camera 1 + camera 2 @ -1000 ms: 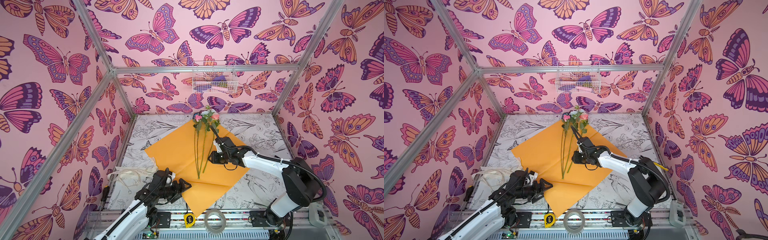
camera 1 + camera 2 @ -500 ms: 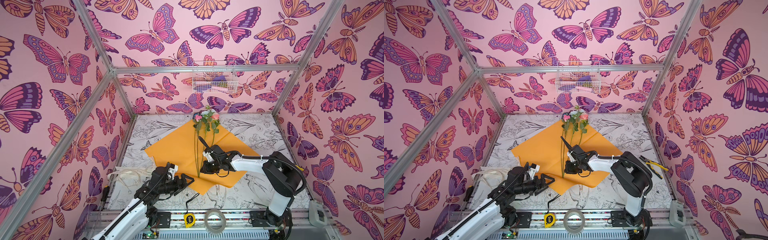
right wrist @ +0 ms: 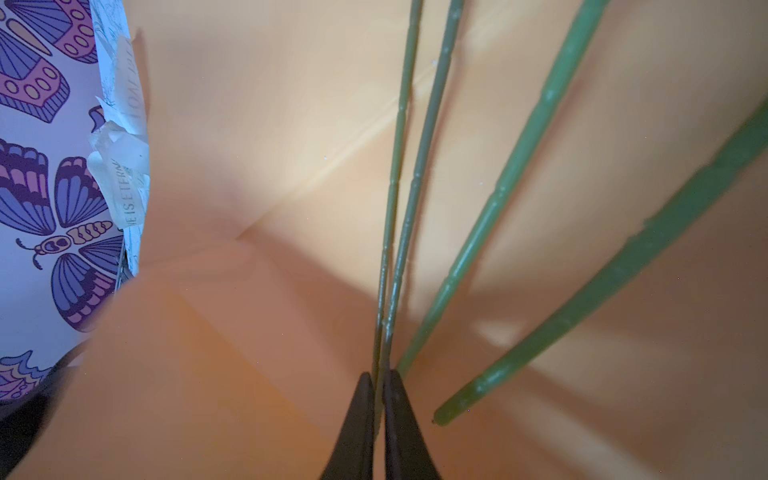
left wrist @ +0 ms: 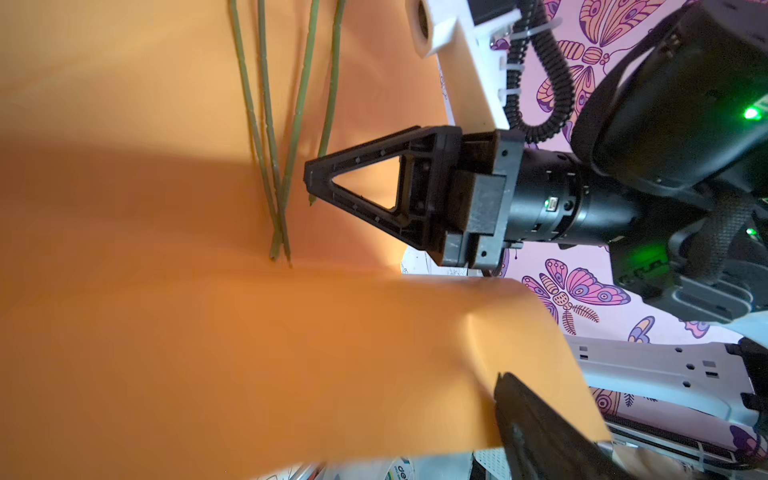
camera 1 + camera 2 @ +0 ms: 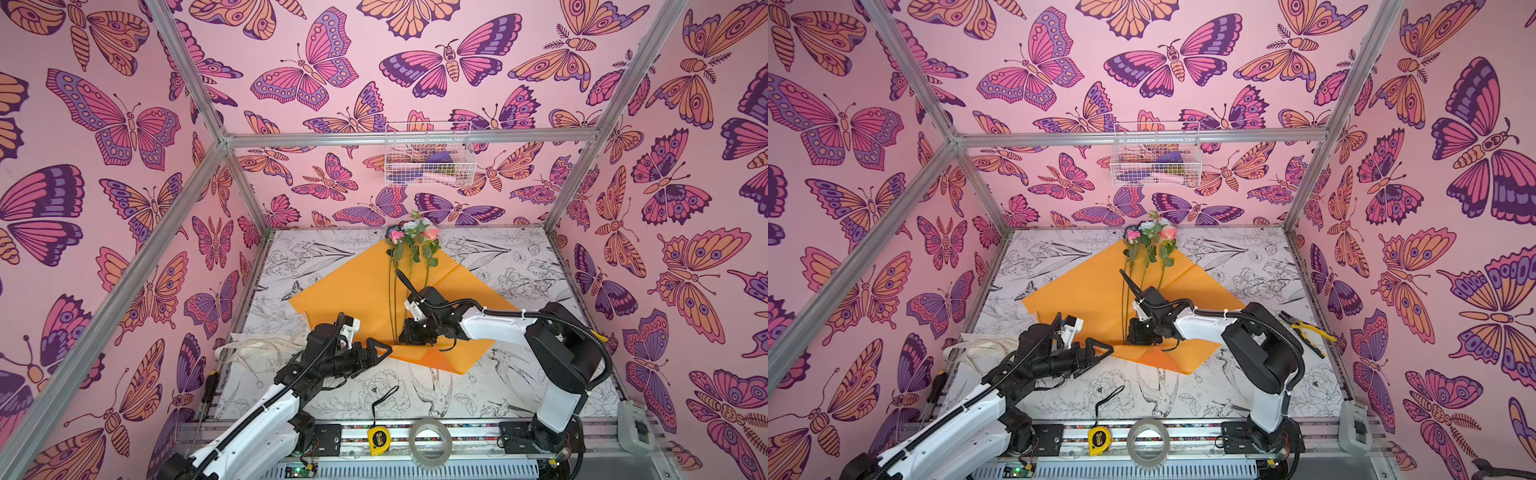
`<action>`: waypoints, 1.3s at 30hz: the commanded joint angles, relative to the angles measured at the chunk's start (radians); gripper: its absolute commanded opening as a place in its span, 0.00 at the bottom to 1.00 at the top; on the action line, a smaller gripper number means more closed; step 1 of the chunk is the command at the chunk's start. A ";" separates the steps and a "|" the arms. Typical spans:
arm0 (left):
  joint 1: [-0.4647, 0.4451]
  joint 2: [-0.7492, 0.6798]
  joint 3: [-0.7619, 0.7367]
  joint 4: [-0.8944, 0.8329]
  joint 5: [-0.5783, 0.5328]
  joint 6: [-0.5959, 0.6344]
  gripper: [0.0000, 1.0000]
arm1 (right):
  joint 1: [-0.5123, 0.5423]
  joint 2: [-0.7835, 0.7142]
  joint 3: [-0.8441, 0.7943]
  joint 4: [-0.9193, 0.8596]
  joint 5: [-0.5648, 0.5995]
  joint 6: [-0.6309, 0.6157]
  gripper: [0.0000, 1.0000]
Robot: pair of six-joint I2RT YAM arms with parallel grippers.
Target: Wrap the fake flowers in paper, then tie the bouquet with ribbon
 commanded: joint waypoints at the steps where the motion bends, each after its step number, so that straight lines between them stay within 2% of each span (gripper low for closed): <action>1: -0.005 0.018 0.022 0.072 -0.020 0.025 0.96 | -0.001 0.014 0.039 -0.038 0.016 -0.027 0.11; 7: -0.005 0.021 0.022 0.076 -0.045 0.027 0.97 | -0.013 -0.015 0.057 -0.086 0.021 -0.064 0.12; 12: -0.005 0.045 0.057 0.083 -0.058 0.027 0.97 | -0.039 -0.112 0.044 -0.151 0.050 -0.130 0.16; 15: -0.003 0.053 0.058 0.086 -0.068 0.021 0.97 | -0.049 -0.222 0.010 -0.205 0.114 -0.192 0.23; 21: -0.001 0.057 0.057 0.085 -0.084 0.010 0.97 | -0.046 -0.554 -0.163 -0.224 0.237 -0.291 0.41; 24: 0.001 0.060 0.054 0.089 -0.085 0.005 0.97 | -0.042 -0.704 -0.254 -0.219 0.273 -0.309 0.44; 27: 0.003 0.063 0.051 0.089 -0.083 -0.002 0.97 | 0.025 -0.850 -0.341 -0.199 0.335 -0.346 0.47; 32: 0.006 0.062 0.050 0.089 -0.084 -0.009 0.97 | 0.256 -0.988 -0.410 -0.189 0.542 -0.430 0.51; 35: 0.006 0.059 0.048 0.089 -0.082 -0.012 0.97 | 0.345 -0.960 -0.408 -0.192 0.621 -0.448 0.53; 37: 0.006 0.057 0.047 0.089 -0.081 -0.013 0.97 | 0.367 -0.908 -0.394 -0.208 0.668 -0.448 0.53; 39: 0.006 0.057 0.045 0.089 -0.082 -0.016 0.97 | 0.373 -0.843 -0.373 -0.212 0.662 -0.459 0.54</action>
